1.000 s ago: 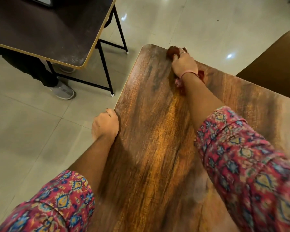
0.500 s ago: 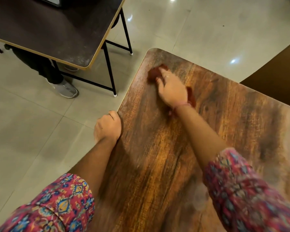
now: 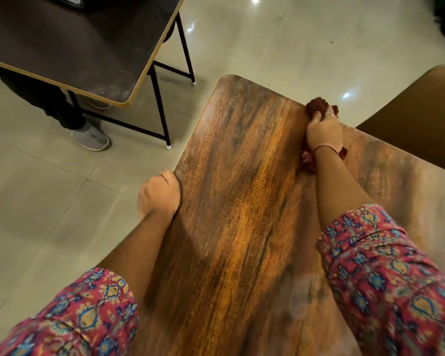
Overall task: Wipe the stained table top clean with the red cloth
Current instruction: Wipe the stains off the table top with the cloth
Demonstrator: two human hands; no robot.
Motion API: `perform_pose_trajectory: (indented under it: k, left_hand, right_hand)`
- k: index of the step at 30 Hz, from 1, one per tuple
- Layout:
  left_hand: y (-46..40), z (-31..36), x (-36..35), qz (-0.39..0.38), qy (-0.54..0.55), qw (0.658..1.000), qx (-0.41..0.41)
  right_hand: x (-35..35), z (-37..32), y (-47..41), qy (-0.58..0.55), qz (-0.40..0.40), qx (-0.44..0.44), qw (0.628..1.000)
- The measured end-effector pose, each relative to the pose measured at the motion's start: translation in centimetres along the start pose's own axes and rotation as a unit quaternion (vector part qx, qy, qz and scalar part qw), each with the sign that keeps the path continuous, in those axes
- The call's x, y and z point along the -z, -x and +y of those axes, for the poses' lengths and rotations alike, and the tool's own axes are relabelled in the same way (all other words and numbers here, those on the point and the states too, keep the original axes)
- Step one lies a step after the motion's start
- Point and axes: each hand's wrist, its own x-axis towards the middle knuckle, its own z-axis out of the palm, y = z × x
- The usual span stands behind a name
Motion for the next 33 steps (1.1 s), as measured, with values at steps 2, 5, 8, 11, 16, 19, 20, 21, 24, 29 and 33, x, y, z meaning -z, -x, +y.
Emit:
perform_pose_trajectory:
  k: [2, 5, 8, 11, 16, 19, 20, 21, 24, 29, 33]
  left_hand:
    - [0.1, 0.1, 0.0, 0.001, -0.004, 1.0, 0.008]
    - [0.1, 0.3, 0.1, -0.003, -0.005, 1.0, 0.009]
    - [0.0, 0.0, 0.1, -0.005, -0.005, 1.0, 0.01]
    - [0.0, -0.2, 0.2, -0.01, -0.004, 1.0, 0.006]
    - [-0.1, -0.2, 0.0, -0.017, 0.007, 1.0, 0.008]
    - [-0.1, 0.0, -0.1, -0.015, 0.011, 1.0, 0.02]
    - [-0.1, 0.1, 0.0, -0.013, 0.012, 1.0, 0.021]
    - [-0.1, 0.1, 0.0, -0.013, 0.013, 1.0, 0.021]
    - [0.0, 0.1, 0.0, -0.015, 0.015, 1.0, 0.011]
    - [0.0, 0.0, 0.1, -0.019, 0.022, 1.0, 0.002]
    - [0.0, 0.0, 0.0, -0.019, 0.008, 1.0, 0.008]
  right_hand:
    - [-0.6, -1.4, 0.3, 0.028, 0.024, -0.032, 0.999]
    - [-2.5, -5.9, 1.5, 0.033, 0.028, -0.018, 0.999]
    - [-5.0, -11.9, 3.5, 0.017, -0.013, 0.107, 0.994]
    - [-7.0, -16.5, 4.9, 0.022, -0.068, 0.205, 0.976]
    - [-7.6, -15.3, 12.7, 0.046, -0.097, 0.393, 0.913]
    - [-7.4, -11.8, 17.1, 0.024, -0.132, 0.469, 0.873]
    - [-7.1, -11.4, 16.5, 0.019, -0.157, 0.474, 0.866]
    - [-6.8, -11.5, 15.3, 0.008, -0.176, 0.464, 0.868]
    - [-6.5, -13.4, 9.2, 0.006, -0.176, 0.39, 0.904]
    - [-7.1, -17.0, 1.4, -0.015, -0.15, 0.189, 0.97]
    - [-7.3, -15.8, 7.7, 0.022, -0.089, 0.275, 0.957]
